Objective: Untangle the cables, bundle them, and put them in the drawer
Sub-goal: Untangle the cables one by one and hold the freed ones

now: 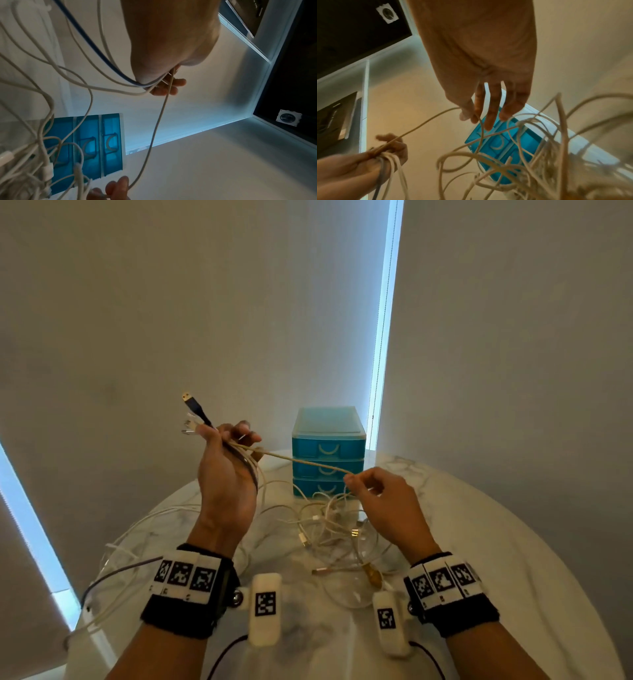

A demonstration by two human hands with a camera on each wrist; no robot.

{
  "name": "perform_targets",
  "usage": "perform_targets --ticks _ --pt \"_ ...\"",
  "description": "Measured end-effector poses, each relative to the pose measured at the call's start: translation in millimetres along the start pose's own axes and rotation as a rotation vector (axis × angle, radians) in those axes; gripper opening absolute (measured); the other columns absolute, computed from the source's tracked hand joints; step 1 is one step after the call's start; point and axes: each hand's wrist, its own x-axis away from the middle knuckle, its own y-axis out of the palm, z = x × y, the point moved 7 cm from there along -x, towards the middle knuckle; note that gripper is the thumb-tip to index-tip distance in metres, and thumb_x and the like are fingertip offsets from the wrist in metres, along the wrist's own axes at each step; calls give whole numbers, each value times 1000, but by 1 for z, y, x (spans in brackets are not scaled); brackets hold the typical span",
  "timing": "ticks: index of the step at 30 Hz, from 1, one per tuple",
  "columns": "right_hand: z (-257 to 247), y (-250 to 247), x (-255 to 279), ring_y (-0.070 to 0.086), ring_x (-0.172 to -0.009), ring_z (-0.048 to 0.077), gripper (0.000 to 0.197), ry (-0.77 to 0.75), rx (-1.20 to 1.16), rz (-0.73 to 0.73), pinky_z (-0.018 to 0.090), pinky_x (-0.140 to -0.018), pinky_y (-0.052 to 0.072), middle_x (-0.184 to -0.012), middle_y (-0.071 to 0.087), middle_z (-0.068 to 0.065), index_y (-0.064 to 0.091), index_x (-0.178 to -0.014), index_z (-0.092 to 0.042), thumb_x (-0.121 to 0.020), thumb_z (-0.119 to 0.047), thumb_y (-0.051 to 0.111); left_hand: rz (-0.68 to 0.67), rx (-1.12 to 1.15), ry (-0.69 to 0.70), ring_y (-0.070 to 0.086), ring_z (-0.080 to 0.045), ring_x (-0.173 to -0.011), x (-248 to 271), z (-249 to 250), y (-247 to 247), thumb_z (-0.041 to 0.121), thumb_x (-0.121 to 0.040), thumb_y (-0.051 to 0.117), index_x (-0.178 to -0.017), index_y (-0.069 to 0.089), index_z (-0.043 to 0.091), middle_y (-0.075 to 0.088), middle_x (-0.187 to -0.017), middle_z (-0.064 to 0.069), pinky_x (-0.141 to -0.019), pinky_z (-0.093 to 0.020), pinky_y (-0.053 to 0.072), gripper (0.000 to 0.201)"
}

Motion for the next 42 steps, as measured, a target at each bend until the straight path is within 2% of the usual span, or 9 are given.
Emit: perform_targets --ticks 3,7,13,19,26,29,32,37,42 --pt "3 -6 -1 76 -80 8 30 26 -126 61 21 -65 58 -89 79 -7 75 -96 -25 -99 -55 68 -70 57 -73 46 -12 -60 3 -8 5 54 -114 31 -82 49 23 43 -71 5 -75 -30 55 48" --pt "-19 -32 5 78 -82 7 12 -86 -350 297 18 -68 60 -94 78 -6 74 -102 -21 -101 -33 74 -144 -341 -124 29 -8 -53 15 -27 19 56 -110 45 -78 53 27 32 -66 9 -55 -25 36 45" --pt "-40 -41 10 77 -101 13 23 -207 -511 274 28 -88 63 -105 79 -3 73 -111 -15 -91 -15 85 -361 -1012 -281 63 11 -60 38 -56 28 51 -92 77 -107 76 28 76 -78 23 -63 -21 47 28" --pt "-65 -27 18 78 -107 21 39 -310 -617 83 34 -96 63 -111 81 5 68 -122 -7 -88 -5 86 -361 -1002 -227 65 9 -59 40 -66 32 33 -93 82 -110 79 26 76 -73 18 -49 -6 43 19" --pt "-54 -13 13 76 -106 16 40 -184 -546 4 30 -80 66 -128 72 -2 63 -127 -16 -93 -9 82 -248 -941 -100 78 -1 -86 31 -59 22 40 -92 82 -111 83 26 83 -91 10 -70 -14 56 24" --pt "-28 3 11 76 -95 23 24 32 -383 -164 27 -70 63 -114 74 4 69 -115 -16 -95 -21 81 -150 -901 -84 64 9 -57 27 -55 14 33 -91 84 -103 85 19 71 -62 20 -52 -9 42 18" --pt "-15 28 19 77 -96 20 12 75 -260 -488 25 -75 62 -106 80 2 77 -107 -15 -97 -21 78 -109 -847 -106 56 8 -49 27 -55 10 34 -92 83 -98 85 19 70 -62 20 -59 -18 40 17" --pt "-2 25 15 70 -91 -2 9 -75 103 -517 20 -85 55 -95 78 -14 80 -102 -33 -95 -38 81 -1 -731 -105 42 -3 -44 19 -50 -3 34 -90 86 -99 85 15 53 -49 15 -57 -25 34 21" --pt "-1 15 13 74 -96 1 15 -104 72 -569 29 -93 58 -101 81 -14 82 -110 -26 -102 -35 71 60 -616 -106 18 -14 -56 11 -48 -14 40 -89 86 -98 86 24 26 -61 7 -50 -30 21 18"
